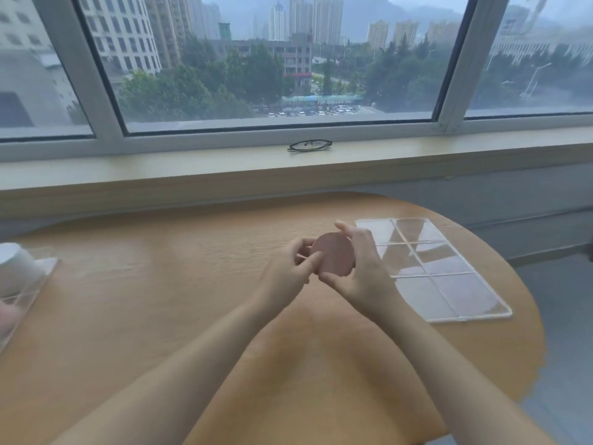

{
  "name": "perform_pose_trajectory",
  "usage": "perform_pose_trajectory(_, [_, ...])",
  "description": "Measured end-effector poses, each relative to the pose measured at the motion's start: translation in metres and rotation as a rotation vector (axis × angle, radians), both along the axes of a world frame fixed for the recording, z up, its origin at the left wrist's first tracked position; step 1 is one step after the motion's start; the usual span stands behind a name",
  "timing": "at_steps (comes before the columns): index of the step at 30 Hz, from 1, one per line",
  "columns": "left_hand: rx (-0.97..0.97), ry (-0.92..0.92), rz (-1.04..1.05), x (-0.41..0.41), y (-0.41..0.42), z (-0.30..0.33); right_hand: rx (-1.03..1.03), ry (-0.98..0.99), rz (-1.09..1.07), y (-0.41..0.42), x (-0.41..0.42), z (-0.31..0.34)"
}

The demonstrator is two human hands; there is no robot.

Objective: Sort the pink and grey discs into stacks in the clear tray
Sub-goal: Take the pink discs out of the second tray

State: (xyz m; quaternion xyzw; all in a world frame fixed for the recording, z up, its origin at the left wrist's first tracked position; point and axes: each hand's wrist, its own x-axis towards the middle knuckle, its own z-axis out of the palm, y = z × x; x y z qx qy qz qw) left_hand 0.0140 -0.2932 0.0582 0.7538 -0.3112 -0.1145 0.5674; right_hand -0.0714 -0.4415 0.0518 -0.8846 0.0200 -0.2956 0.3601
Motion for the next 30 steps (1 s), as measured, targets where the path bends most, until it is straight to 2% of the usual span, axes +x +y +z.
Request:
perform_pose_trajectory(3, [-0.044,-0.008,0.097,0.004,0.058,0.010,-0.126,-0.003,0.101,0.050,0.018,0.004])
perform_pose_trajectory(10, [-0.025,-0.035,0.366,0.008,0.204,0.016,-0.224,-0.014,0.252,0.178,0.065,0.002])
perform_pose_trajectory(15, [0.049,-0.112,0.600,0.006,0.309,0.009,-0.171,0.006,0.418,0.287,0.095,-0.002])
perform_pose_trajectory(18, [0.102,-0.096,0.698,-0.001,0.366,0.010,-0.132,0.033,0.503,0.348,0.106,-0.004])
perform_pose_trajectory(24, [0.156,0.000,0.715,-0.016,0.442,0.005,-0.156,0.111,0.652,0.420,0.118,-0.013])
perform_pose_trajectory(30, [0.203,0.005,0.758,-0.013,0.462,0.000,-0.226,0.194,0.689,0.446,0.128,-0.013])
